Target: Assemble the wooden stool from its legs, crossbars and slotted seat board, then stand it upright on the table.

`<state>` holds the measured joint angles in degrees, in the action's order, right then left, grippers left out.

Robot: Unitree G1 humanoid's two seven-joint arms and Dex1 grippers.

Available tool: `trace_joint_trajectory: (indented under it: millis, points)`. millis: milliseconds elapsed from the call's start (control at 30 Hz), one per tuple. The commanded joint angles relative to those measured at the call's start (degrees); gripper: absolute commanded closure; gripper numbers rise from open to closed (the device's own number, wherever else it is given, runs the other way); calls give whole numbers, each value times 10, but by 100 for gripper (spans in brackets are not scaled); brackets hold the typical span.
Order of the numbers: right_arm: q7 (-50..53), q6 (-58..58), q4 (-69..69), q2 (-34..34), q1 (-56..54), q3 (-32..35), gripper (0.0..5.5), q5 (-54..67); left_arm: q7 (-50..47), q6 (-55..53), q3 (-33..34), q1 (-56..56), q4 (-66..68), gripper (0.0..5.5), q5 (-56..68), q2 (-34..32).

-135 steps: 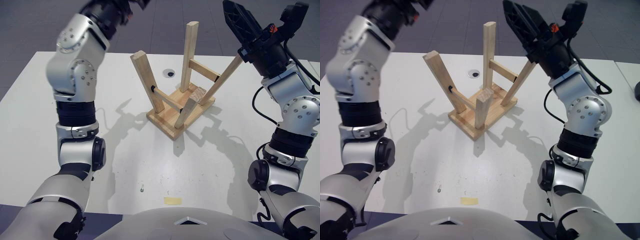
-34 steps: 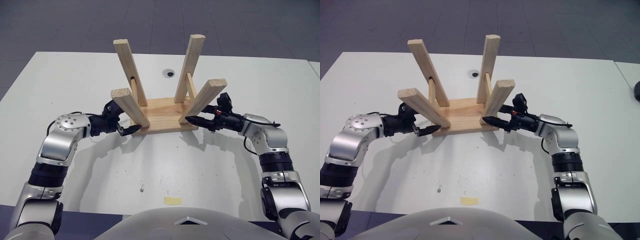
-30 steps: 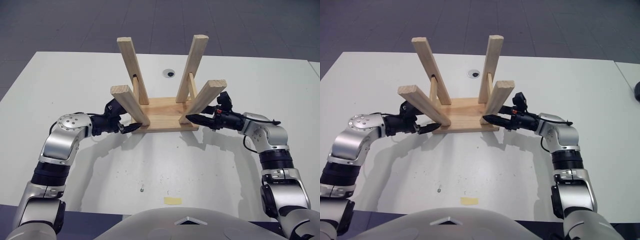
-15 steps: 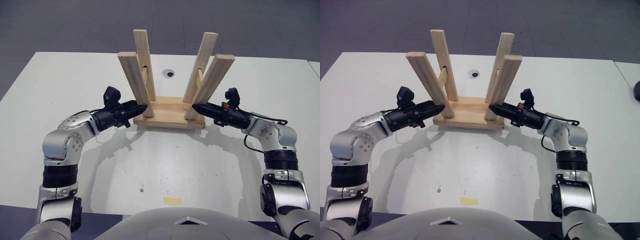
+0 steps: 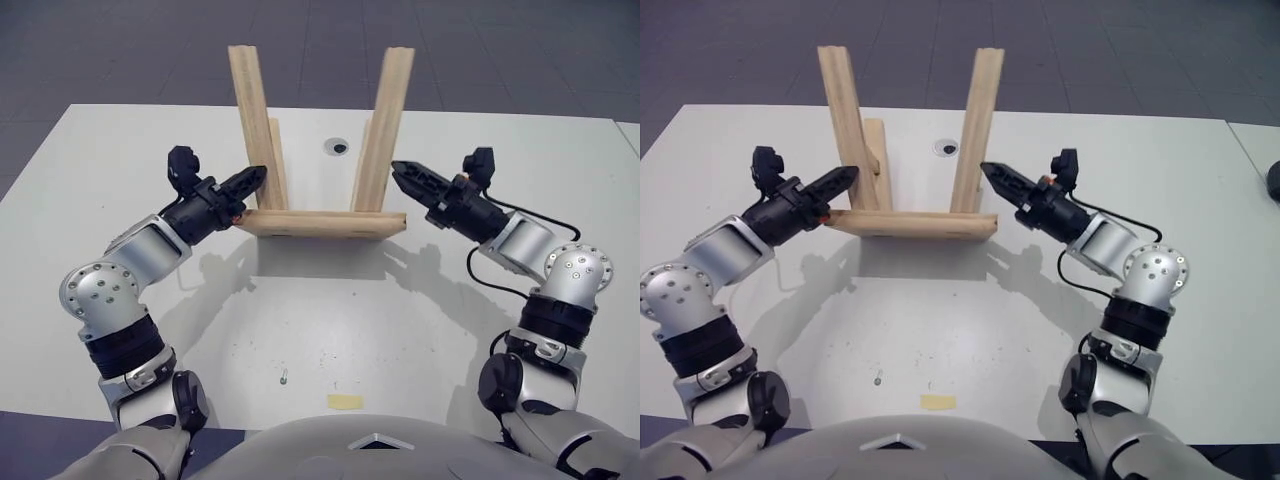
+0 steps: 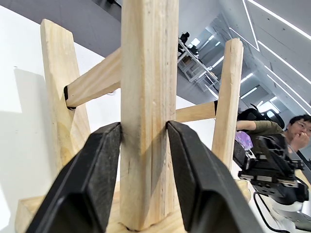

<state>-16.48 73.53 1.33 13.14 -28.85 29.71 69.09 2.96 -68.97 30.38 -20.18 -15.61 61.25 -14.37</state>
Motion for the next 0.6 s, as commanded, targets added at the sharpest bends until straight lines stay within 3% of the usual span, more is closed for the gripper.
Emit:
trace_joint_trajectory:
  millis: [33, 167, 300, 400, 500, 600]
  points:
    - [1, -35, 22, 37, -3, -16, 218, -43, 6, 23, 0, -9, 0, 301, 10, -18]
    - [-51, -117, 26, 65, 15, -51, 160, -111, 43, 99, 0, -10, 24, 241, -32, -44]
    - [-238, -316, 32, 142, 60, -172, 88, -270, 163, 235, -39, -9, 26, 167, -142, -143]
    - [-382, -476, 90, 202, 70, -262, 47, -390, 303, 224, -61, 5, -3, 123, -120, -233]
    - [-450, -579, 157, 204, 39, -309, 10, -454, 445, 201, -91, 58, -41, 77, -95, -316]
    - [-471, -653, 239, 178, -9, -334, 10, -498, 499, 267, -175, 63, 0, 20, -190, -347]
